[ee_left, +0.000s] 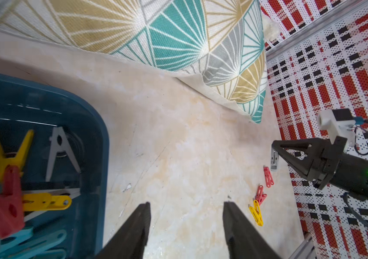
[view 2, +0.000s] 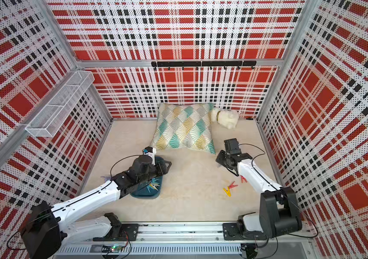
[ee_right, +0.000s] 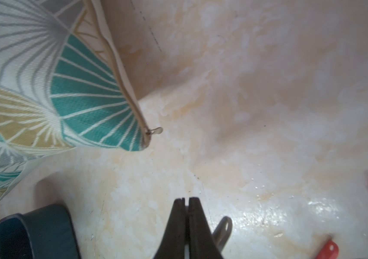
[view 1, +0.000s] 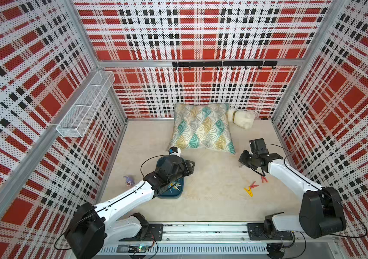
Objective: Put the clothespins into the storage box
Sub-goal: Pick up the clothespin from the center of the board.
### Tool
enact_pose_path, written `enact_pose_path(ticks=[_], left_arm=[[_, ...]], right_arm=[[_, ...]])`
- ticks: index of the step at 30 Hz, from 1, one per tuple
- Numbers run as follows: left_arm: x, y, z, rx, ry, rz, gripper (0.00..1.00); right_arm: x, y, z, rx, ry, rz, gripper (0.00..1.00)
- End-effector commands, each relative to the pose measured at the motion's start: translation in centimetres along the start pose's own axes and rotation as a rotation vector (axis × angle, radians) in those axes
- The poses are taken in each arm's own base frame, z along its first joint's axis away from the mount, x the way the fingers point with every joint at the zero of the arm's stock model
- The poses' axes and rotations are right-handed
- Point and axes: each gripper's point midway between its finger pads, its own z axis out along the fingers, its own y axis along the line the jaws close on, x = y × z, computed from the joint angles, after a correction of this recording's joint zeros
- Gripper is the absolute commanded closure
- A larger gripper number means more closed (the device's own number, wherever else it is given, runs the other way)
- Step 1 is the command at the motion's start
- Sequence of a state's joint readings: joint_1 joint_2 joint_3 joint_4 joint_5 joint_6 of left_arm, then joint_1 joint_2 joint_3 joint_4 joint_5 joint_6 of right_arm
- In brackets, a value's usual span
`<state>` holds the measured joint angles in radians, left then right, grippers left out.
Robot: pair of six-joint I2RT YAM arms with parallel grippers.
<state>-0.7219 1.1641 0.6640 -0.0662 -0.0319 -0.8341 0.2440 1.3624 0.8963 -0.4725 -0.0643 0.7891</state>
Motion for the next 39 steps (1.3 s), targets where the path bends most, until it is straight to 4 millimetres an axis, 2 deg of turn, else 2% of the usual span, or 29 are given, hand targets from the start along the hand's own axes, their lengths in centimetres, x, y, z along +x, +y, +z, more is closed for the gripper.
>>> enact_pose_path(ticks=[1,14,20,30,39], left_arm=[[-0.4,-2.9,0.3,0.111,-0.009,-0.013,0.42],[1.4,-6.8,1.4,0.255,0.042,-0.016,0.39],[2.5,-7.4,2.0,0.281,0.079,-0.016,0.38],[3.2,-7.4,2.7,0.274,0.094,-0.014,0.41],[3.3,-7.5,3.0,0.286,0.095,-0.028,0.58]], right_arm=[[0.2,3.0,-1.3,-0.075,0.004,-0.012,1.0],[5.1,11.7,-1.5,-0.278,0.133,-0.073,1.0],[7.3,15.1,-1.4,-0.348,0.192,-0.098,1.0],[9.2,18.1,-2.2,-0.408,0.231,-0.118,1.0],[10.4,19.2,-2.3,-0.415,0.248,-0.135,1.0]])
